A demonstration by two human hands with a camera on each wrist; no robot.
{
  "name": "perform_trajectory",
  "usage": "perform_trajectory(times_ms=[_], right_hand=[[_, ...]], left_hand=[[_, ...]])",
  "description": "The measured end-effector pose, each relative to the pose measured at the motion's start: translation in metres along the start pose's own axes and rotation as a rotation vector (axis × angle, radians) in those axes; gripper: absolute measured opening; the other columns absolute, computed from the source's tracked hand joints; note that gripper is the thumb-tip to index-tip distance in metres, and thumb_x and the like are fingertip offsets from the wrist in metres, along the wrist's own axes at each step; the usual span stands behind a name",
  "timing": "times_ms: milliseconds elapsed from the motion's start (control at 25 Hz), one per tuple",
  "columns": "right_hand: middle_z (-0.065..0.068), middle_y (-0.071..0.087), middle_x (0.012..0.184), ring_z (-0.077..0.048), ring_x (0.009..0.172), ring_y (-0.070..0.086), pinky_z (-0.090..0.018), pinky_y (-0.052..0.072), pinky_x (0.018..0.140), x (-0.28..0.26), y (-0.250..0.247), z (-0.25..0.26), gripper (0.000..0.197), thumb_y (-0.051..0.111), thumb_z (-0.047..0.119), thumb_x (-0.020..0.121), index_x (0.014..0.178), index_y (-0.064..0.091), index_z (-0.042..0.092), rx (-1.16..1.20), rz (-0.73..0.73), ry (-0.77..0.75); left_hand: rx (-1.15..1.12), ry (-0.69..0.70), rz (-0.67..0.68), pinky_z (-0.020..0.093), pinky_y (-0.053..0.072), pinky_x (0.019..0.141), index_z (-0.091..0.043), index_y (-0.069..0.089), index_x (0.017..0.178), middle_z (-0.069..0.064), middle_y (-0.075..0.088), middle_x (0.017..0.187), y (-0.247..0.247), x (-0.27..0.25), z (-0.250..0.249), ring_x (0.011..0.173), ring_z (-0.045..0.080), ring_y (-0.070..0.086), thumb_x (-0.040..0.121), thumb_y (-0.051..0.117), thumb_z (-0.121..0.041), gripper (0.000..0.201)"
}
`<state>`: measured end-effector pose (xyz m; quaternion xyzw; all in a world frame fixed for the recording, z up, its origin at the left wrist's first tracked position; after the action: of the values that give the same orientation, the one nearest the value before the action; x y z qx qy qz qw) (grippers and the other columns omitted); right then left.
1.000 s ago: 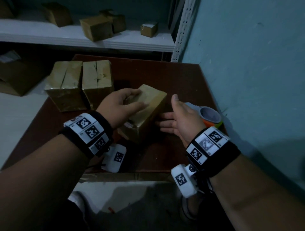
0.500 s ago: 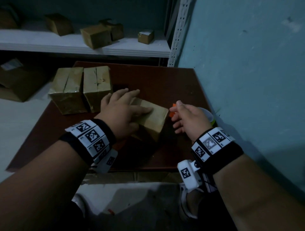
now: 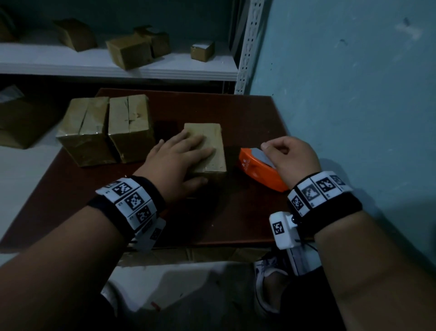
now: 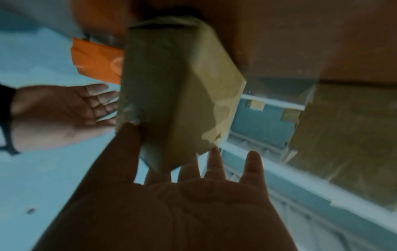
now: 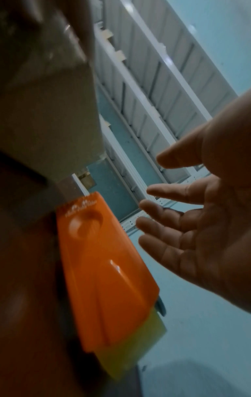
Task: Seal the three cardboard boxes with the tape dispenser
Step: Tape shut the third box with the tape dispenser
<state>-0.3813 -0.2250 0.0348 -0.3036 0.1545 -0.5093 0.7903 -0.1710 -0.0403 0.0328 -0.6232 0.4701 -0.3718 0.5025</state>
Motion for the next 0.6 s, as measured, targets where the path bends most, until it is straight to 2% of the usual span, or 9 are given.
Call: perform_trajectory(times_ms=[40, 80, 200, 440, 600], right_hand=[[0.016, 0.071, 0.101, -0.005, 0.099, 0.067, -0.023, 0.050, 0.082, 0.001, 0.002, -0.002, 0.025, 0.070, 0.050, 0.094, 0.109, 0.074, 0.030, -0.066, 0.016, -0.015], [0.014, 0.071, 0.104, -0.006, 0.099, 0.067, -0.025, 0.051, 0.084, 0.002, 0.003, -0.004, 0.030, 0.072, 0.049, 0.093, 0.115, 0.073, 0.028, -0.115, 0.036, -0.022], [0.006, 0.070, 0.114, -0.013, 0.104, 0.067, -0.037, 0.055, 0.095, 0.005, 0.011, -0.011, 0.045, 0.078, 0.052, 0.087, 0.124, 0.068, 0.028, -0.233, 0.089, 0.002], [-0.002, 0.061, 0.131, -0.024, 0.113, 0.064, -0.044, 0.054, 0.096, 0.007, 0.013, -0.009, 0.066, 0.080, 0.059, 0.082, 0.138, 0.056, 0.034, -0.432, 0.150, 0.048], [-0.005, 0.063, 0.131, -0.029, 0.115, 0.064, -0.043, 0.053, 0.096, 0.005, 0.013, -0.003, 0.073, 0.081, 0.056, 0.083, 0.144, 0.051, 0.030, -0.569, 0.203, 0.061]], left_hand=[[-0.013, -0.003, -0.001, 0.064, 0.017, 0.125, -0.056, 0.023, 0.158, -0.016, 0.010, 0.174, 0.001, 0.002, 0.002, 0.162, 0.021, 0.001, 0.091, 0.064, -0.059, 0.079], [-0.029, -0.007, -0.009, 0.063, 0.017, 0.126, -0.055, 0.022, 0.158, -0.016, 0.009, 0.174, 0.002, 0.004, 0.003, 0.162, 0.020, -0.001, 0.091, 0.065, -0.057, 0.079], [-0.065, 0.003, -0.038, 0.063, 0.019, 0.126, -0.053, 0.024, 0.158, -0.017, 0.012, 0.173, 0.003, 0.006, 0.006, 0.162, 0.019, 0.001, 0.089, 0.067, -0.056, 0.081], [-0.145, 0.001, -0.113, 0.057, 0.025, 0.126, -0.034, 0.028, 0.162, -0.012, 0.022, 0.171, 0.001, 0.008, 0.011, 0.161, 0.016, 0.009, 0.081, 0.074, -0.058, 0.096], [-0.177, 0.007, -0.113, 0.056, 0.027, 0.126, -0.032, 0.031, 0.162, -0.012, 0.023, 0.171, -0.002, 0.003, 0.012, 0.160, 0.015, 0.011, 0.076, 0.072, -0.061, 0.100]])
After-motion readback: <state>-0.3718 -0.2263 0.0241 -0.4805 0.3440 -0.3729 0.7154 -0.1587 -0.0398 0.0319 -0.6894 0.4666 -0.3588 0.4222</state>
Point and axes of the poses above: each hand's wrist, its own x-axis towards the middle knuckle, its own y-axis out of the palm, z = x × y, the point moved 1 cm from there along x, towards the middle knuckle
